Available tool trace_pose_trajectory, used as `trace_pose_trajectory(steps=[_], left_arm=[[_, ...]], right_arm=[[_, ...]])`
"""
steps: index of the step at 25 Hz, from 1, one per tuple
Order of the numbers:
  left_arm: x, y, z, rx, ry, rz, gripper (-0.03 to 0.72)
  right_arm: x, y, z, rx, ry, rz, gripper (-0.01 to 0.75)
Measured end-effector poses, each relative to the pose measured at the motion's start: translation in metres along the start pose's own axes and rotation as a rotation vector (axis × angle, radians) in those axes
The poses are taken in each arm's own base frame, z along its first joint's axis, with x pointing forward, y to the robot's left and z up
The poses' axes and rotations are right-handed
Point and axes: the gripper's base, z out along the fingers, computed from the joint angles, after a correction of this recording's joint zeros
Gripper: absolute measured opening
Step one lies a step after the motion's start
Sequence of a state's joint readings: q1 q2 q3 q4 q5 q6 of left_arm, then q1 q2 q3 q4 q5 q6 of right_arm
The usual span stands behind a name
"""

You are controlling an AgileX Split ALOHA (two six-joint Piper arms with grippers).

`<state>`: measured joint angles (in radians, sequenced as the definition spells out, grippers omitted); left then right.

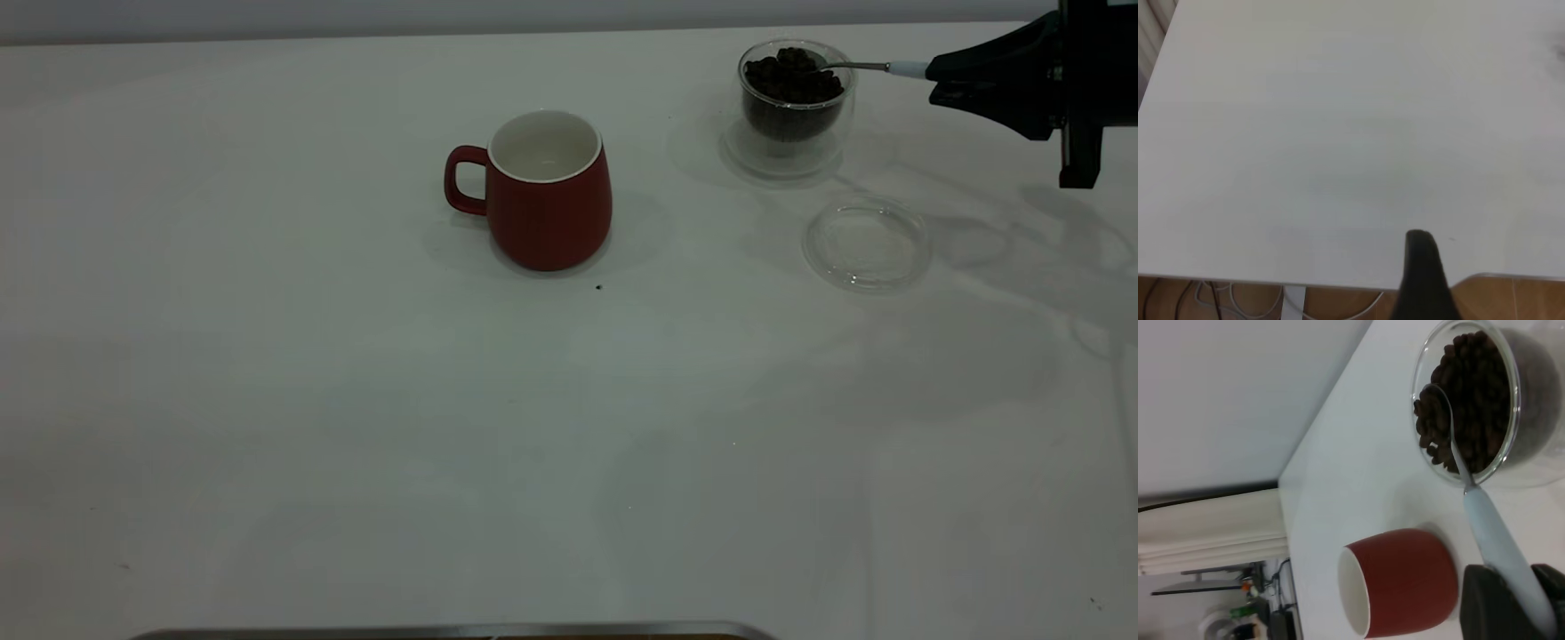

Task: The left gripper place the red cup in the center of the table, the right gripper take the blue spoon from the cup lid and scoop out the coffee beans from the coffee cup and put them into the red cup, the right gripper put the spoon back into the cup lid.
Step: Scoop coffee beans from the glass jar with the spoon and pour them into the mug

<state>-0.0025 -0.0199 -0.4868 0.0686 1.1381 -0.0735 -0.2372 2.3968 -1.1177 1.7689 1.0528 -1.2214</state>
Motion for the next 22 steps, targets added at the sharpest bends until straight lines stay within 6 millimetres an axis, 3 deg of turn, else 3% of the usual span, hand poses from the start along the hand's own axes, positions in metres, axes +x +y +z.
trace_pose_trajectory(steps=[10,22], left_arm=[[0.000,0.000,0.000,0.000,0.000,0.000,0.587],[0.000,0.000,0.000,0.000,0.000,0.000,0.587]], right_arm=[[0.003,0.006,0.002,-0.073,0.029,-0.037,0.114],[0.049,0.034,0.055,-0.090,0.210,-0.095,0.114]])
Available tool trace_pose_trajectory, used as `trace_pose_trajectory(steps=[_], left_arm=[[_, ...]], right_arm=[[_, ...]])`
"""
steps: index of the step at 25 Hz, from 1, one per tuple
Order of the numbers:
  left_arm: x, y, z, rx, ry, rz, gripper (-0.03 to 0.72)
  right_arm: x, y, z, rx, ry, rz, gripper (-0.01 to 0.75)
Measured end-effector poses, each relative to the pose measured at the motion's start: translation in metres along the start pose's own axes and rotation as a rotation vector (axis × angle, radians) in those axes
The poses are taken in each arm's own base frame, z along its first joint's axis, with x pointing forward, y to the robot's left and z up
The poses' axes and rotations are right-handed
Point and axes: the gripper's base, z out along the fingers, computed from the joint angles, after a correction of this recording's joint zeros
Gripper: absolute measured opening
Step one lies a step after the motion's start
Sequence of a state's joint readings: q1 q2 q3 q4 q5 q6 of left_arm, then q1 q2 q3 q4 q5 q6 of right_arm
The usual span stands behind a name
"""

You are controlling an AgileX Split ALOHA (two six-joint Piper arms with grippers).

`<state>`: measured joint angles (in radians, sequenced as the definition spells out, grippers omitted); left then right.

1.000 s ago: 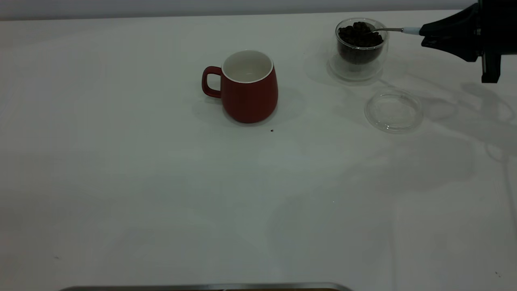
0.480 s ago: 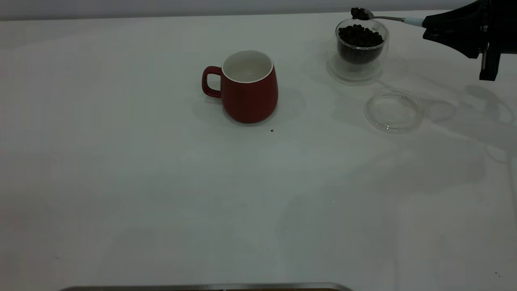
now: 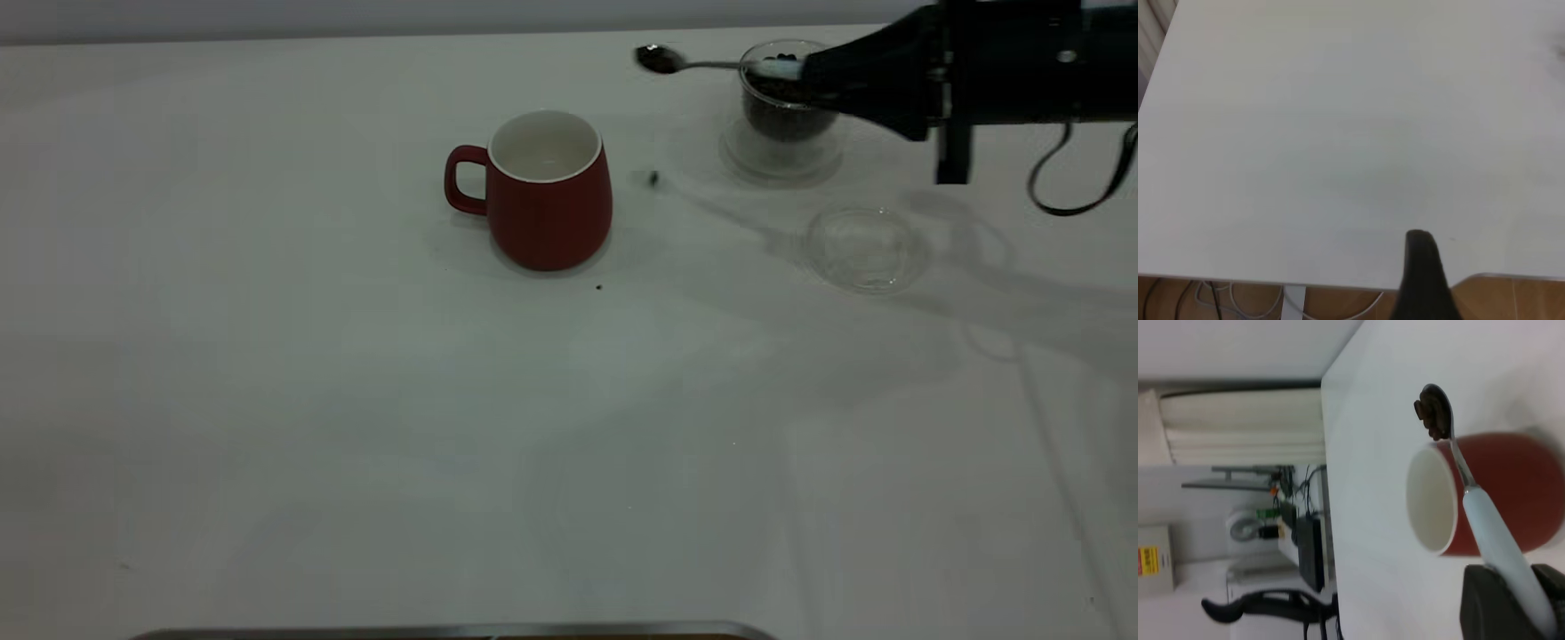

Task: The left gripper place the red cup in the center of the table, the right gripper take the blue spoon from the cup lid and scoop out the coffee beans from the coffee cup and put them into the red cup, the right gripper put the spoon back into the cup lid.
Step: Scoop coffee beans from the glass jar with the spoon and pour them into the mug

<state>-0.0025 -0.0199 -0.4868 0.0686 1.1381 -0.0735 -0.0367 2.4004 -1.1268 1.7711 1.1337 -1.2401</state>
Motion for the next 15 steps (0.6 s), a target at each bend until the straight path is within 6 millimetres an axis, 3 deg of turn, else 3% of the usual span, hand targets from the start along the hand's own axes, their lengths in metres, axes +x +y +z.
trace_pose_trajectory(steps=[9,15], left_arm=[[0.000,0.000,0.000,0.000,0.000,0.000,0.587],[0.000,0.000,0.000,0.000,0.000,0.000,0.587]], right_arm=[[0.026,0.014,0.036,-0.008,0.114,-0.030,0.114],[0.030,0.016,0.041,-0.004,0.127,-0.088,0.114]])
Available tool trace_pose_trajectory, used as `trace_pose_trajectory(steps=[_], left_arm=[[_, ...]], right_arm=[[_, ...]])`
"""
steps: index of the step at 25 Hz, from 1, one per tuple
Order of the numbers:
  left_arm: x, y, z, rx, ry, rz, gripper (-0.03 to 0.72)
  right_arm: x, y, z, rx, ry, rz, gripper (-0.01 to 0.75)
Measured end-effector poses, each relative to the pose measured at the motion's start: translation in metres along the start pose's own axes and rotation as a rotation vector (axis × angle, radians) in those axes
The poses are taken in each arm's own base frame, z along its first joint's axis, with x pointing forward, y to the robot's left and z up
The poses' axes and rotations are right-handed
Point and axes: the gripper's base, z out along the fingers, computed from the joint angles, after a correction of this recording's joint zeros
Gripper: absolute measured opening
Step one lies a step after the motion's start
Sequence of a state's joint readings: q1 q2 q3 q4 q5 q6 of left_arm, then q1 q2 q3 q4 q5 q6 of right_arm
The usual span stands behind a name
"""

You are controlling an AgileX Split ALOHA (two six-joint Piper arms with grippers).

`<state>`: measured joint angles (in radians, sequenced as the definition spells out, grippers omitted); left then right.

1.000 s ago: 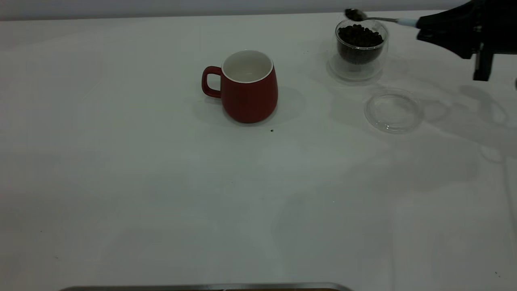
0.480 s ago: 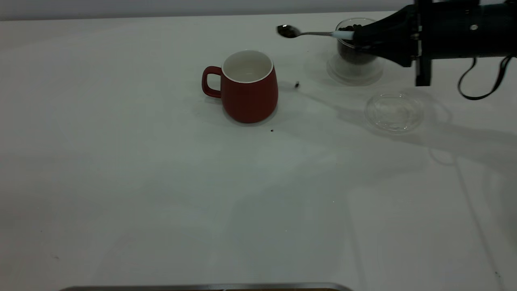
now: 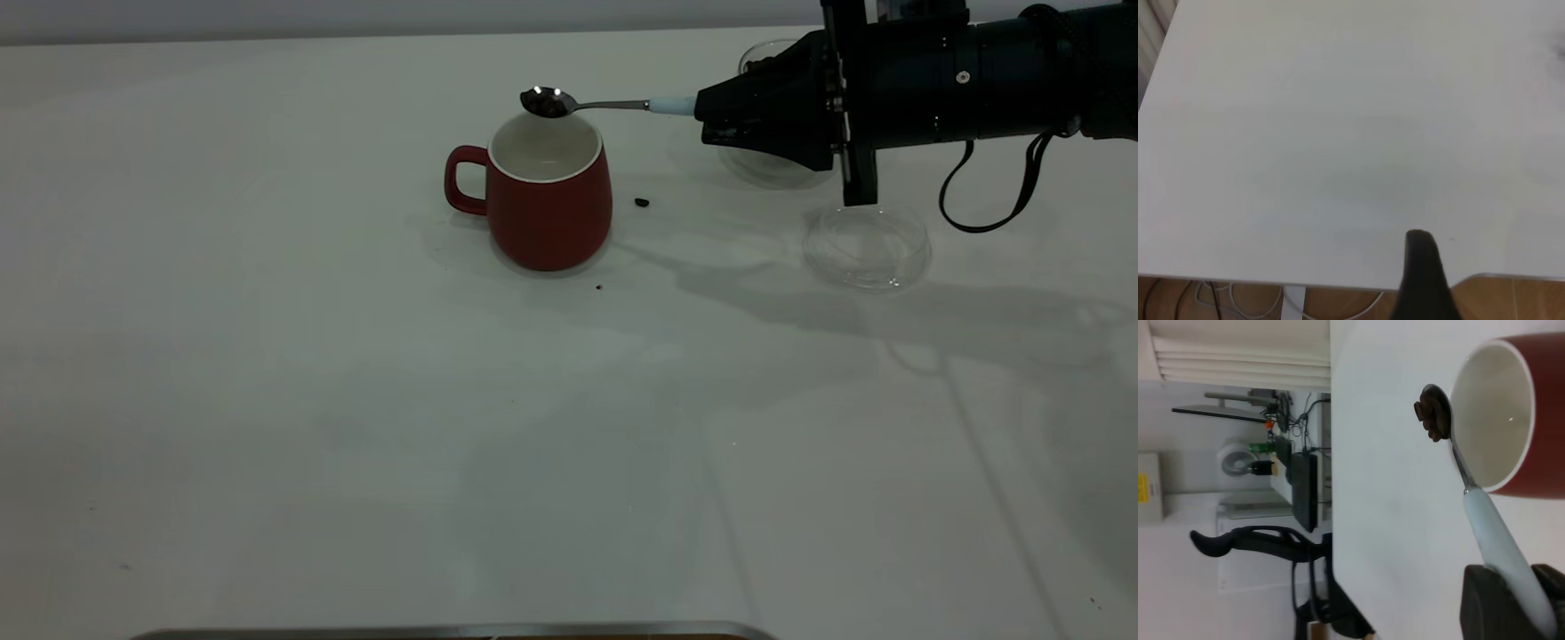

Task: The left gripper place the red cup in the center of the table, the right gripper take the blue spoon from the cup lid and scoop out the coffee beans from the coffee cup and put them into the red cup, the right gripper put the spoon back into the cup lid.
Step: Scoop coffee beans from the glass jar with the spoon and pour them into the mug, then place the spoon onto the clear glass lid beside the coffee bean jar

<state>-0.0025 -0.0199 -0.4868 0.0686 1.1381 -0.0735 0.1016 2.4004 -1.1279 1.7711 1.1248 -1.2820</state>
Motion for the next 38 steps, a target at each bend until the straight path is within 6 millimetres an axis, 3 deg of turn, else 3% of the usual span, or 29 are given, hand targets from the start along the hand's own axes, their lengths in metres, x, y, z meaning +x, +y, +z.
trace_pose_trajectory(steps=[6,15,22,26,30,32,34,38], left_arm=[[0.000,0.000,0.000,0.000,0.000,0.000,0.587],[0.000,0.000,0.000,0.000,0.000,0.000,0.587],[0.000,0.000,0.000,0.000,0.000,0.000,0.587],[0.000,0.000,0.000,0.000,0.000,0.000,0.587],[0.000,0.000,0.000,0.000,0.000,0.000,0.587],[0.000,0.000,0.000,0.000,0.000,0.000,0.587],[0.000,0.000,0.000,0.000,0.000,0.000,0.587],[0.000,0.000,0.000,0.000,0.000,0.000,0.587]], right_arm=[[-0.009,0.001,0.001,0.027,-0.018,-0.170,0.114],[-0.016,0.005,0.002,0.029,-0.024,-0.636,0.114],[-0.017,0.001,0.002,0.080,-0.018,-0.810,0.114],[-0.018,0.006,0.000,0.073,-0.027,-0.681,0.114],[-0.018,0.040,-0.015,0.045,-0.067,-0.466,0.114],[-0.016,0.058,-0.030,0.038,-0.098,-0.357,0.114],[-0.009,0.064,-0.048,0.054,-0.130,-0.249,0.114],[0.008,0.054,-0.089,0.116,-0.210,-0.102,0.114]])
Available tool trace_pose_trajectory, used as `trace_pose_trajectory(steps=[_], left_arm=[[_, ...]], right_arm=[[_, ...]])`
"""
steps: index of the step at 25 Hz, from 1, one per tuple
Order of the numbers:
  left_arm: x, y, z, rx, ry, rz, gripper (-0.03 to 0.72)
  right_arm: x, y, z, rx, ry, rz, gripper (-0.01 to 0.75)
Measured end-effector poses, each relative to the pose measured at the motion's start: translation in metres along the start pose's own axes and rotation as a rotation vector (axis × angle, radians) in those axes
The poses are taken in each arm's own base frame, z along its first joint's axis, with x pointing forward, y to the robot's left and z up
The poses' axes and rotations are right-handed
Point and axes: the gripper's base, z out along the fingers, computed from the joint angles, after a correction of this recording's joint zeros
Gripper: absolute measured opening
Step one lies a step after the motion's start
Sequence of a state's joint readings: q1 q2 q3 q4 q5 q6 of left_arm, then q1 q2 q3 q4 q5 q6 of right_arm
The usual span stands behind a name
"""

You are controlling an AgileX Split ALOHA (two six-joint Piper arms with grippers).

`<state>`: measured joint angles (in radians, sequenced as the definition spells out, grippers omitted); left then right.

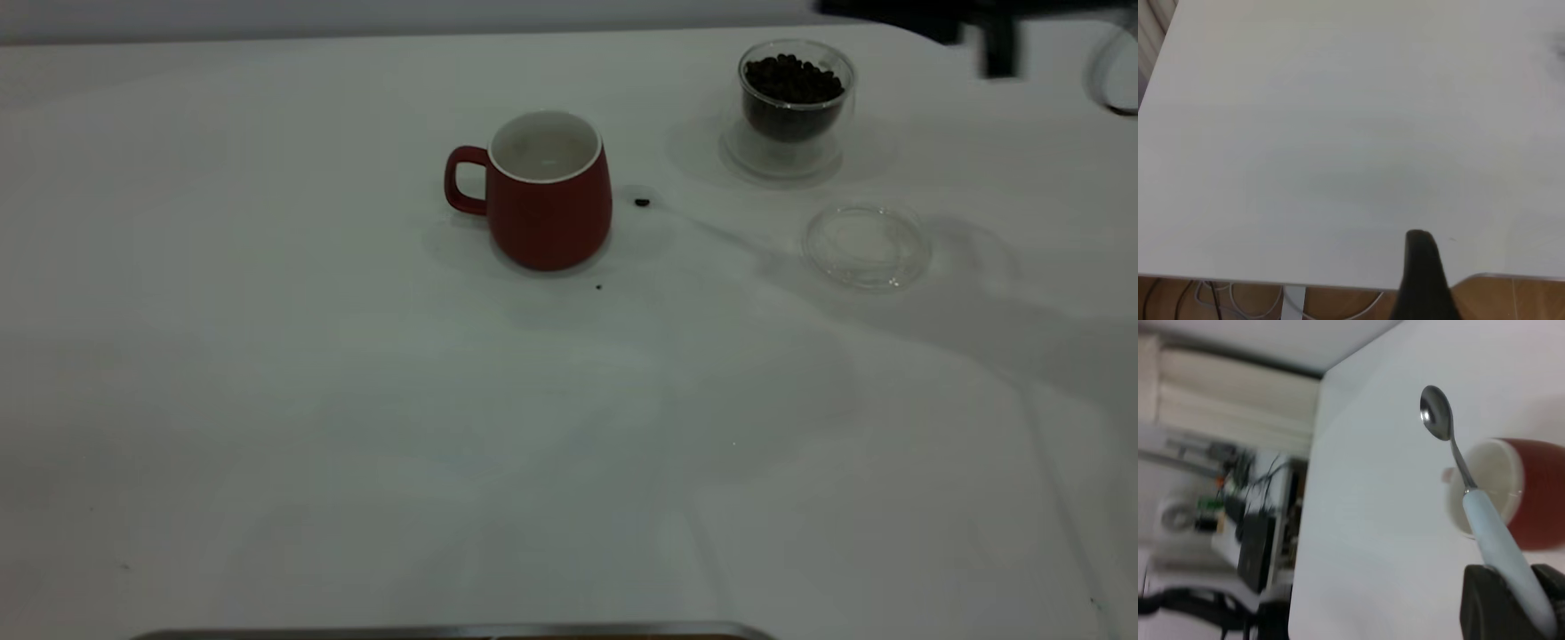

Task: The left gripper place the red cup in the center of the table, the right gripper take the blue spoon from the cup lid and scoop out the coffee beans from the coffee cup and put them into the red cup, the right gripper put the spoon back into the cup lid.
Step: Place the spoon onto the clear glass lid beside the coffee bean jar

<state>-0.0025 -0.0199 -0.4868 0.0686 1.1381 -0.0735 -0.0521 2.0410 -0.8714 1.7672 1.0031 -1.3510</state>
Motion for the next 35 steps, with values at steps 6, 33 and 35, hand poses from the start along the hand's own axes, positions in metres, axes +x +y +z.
trace_pose_trajectory(steps=[6,33,35], left_arm=[[0.000,0.000,0.000,0.000,0.000,0.000,0.587],[0.000,0.000,0.000,0.000,0.000,0.001,0.587],[0.000,0.000,0.000,0.000,0.000,0.001,0.587]], right_arm=[[0.021,-0.035,-0.041,0.102,-0.067,0.172,0.114],[0.040,-0.117,-0.058,0.279,-0.097,0.387,0.114],[0.039,-0.122,-0.055,0.277,-0.094,0.391,0.114]])
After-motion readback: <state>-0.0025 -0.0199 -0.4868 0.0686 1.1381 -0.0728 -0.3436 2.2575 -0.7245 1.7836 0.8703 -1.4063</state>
